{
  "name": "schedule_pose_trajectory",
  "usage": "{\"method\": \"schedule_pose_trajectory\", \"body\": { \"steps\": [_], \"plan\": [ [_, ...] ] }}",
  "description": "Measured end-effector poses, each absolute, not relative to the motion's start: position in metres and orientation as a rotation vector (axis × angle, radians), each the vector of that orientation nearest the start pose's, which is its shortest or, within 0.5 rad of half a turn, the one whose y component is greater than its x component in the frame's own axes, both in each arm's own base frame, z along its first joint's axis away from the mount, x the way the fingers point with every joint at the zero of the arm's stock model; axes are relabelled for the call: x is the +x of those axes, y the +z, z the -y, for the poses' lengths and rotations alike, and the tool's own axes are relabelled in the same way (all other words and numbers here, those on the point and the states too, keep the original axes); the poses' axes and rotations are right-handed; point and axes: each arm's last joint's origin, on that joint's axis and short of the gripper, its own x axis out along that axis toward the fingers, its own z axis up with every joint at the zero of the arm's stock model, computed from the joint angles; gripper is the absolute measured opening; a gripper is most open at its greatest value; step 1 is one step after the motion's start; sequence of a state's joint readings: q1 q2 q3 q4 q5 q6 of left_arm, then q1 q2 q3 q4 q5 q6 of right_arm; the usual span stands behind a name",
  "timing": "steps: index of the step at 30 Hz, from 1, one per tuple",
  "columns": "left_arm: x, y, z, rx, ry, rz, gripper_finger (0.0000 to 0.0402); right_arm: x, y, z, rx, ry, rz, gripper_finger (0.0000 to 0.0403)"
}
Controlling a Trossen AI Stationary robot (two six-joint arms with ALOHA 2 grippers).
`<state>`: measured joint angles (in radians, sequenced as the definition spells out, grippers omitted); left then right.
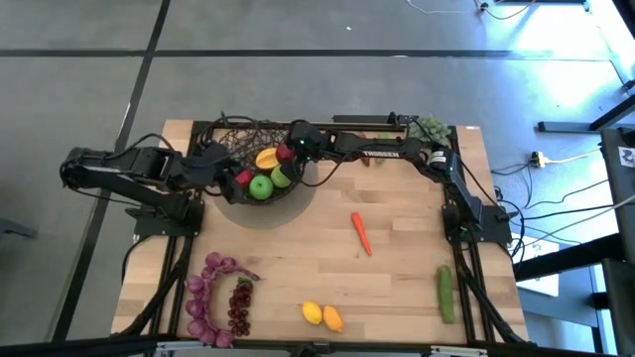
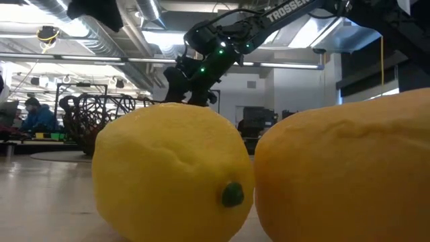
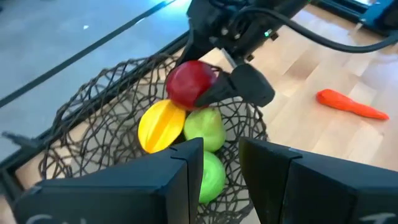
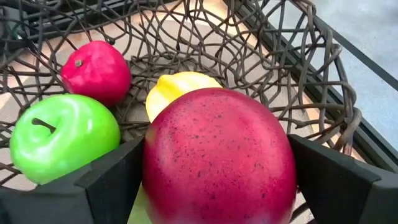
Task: Build produce basket
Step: Put the red pomegranate into the black wire basket
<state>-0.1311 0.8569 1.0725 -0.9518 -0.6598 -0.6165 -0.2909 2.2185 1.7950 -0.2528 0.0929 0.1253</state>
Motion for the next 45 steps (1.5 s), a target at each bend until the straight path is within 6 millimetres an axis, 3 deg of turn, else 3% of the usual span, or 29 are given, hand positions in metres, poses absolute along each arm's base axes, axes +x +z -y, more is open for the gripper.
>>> {"method": "schedule_pose_trajectory", "body": {
  "steps": [7,14,22,28,32,39,45],
  "plan": [
    [0.143,0.345,-0.006,-0.307,0.754,-0.518,0.0092,0.480,0.207,0.147,0.183,-0.409,-0.659,0.0365],
    [0.151,0.329,-0.031,-0.353,0.869,-0.474,0.0092,0.481,0.207,0.144,0.150,-0.313,-0.669,0.0365],
    [0.170,0.303,-0.064,-0.349,0.743,-0.357,0.0092,0.481,0.207,0.144,0.128,-0.295,-0.673,0.0366],
    [0.182,0.270,-0.084,-0.341,0.669,-0.306,0.0092,0.481,0.207,0.144,0.117,-0.291,-0.674,0.0367],
    [0.188,0.250,-0.090,-0.304,0.595,-0.318,0.0092,0.481,0.207,0.144,0.115,-0.291,-0.674,0.0367],
    [0.200,0.236,-0.099,-0.211,0.558,-0.317,0.0092,0.481,0.207,0.144,0.115,-0.291,-0.673,0.0367],
    [0.212,0.220,-0.108,-0.232,0.506,-0.353,0.0092,0.481,0.207,0.144,0.114,-0.290,-0.673,0.0367]
  ]
}}
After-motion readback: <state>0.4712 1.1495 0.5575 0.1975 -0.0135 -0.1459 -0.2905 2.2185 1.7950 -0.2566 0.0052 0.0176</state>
